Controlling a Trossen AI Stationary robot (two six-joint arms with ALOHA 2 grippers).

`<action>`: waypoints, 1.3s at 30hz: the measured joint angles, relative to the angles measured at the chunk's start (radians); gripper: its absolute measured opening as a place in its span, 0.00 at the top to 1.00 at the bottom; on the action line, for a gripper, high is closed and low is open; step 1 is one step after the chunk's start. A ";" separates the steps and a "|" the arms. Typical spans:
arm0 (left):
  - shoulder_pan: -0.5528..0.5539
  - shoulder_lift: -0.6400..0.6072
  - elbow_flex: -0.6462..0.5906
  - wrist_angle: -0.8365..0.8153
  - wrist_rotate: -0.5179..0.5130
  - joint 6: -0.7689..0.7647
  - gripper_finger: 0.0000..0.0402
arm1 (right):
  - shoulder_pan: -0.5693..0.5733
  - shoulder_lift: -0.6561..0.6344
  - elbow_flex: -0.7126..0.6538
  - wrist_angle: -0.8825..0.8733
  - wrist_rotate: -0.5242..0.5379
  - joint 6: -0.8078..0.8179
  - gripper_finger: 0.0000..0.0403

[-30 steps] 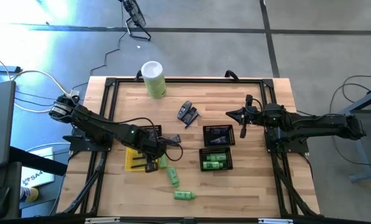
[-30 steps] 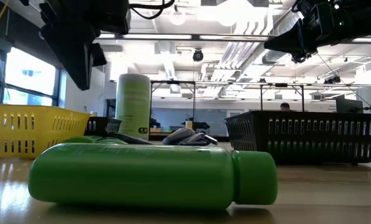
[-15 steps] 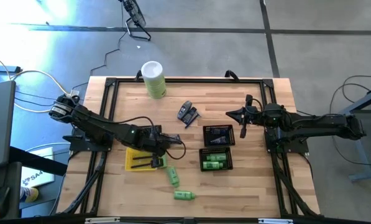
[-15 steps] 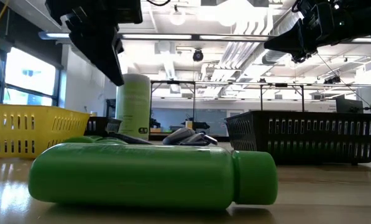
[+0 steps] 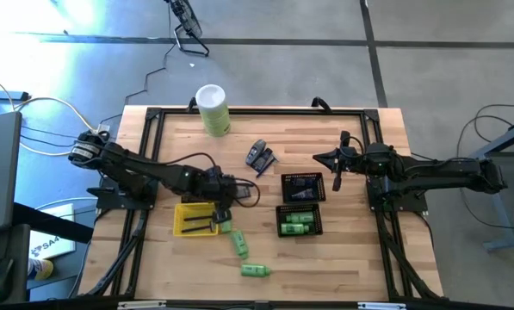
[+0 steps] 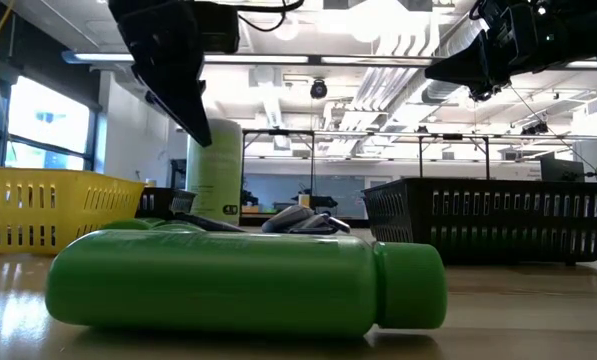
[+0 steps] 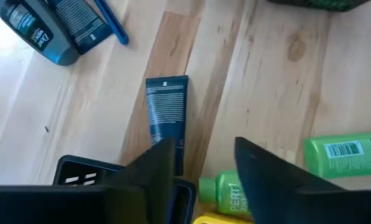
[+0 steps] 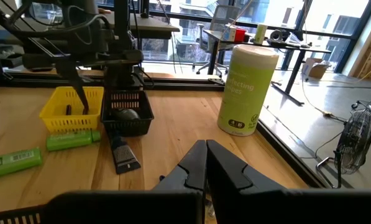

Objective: Pick & Place Travel size toiletries
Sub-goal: Put the blue shave cream tub into the top right black bin

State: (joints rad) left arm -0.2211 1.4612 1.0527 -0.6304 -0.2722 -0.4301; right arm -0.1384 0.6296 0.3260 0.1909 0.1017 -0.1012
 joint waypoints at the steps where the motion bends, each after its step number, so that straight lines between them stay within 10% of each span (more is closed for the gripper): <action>1: 0.001 0.000 0.000 0.000 0.000 0.000 0.54 | 0.000 0.000 0.000 0.000 0.000 -0.001 0.99; 14: -0.001 0.000 0.000 0.002 0.058 0.001 0.20 | 0.000 0.000 0.000 0.000 0.000 -0.001 0.99; 39: -0.001 0.001 0.000 0.171 0.018 0.138 0.19 | 0.001 0.000 0.000 0.000 0.000 0.000 0.99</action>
State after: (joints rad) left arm -0.2222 1.4620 1.0531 -0.4589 -0.2542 -0.2922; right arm -0.1375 0.6292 0.3260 0.1909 0.1013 -0.1017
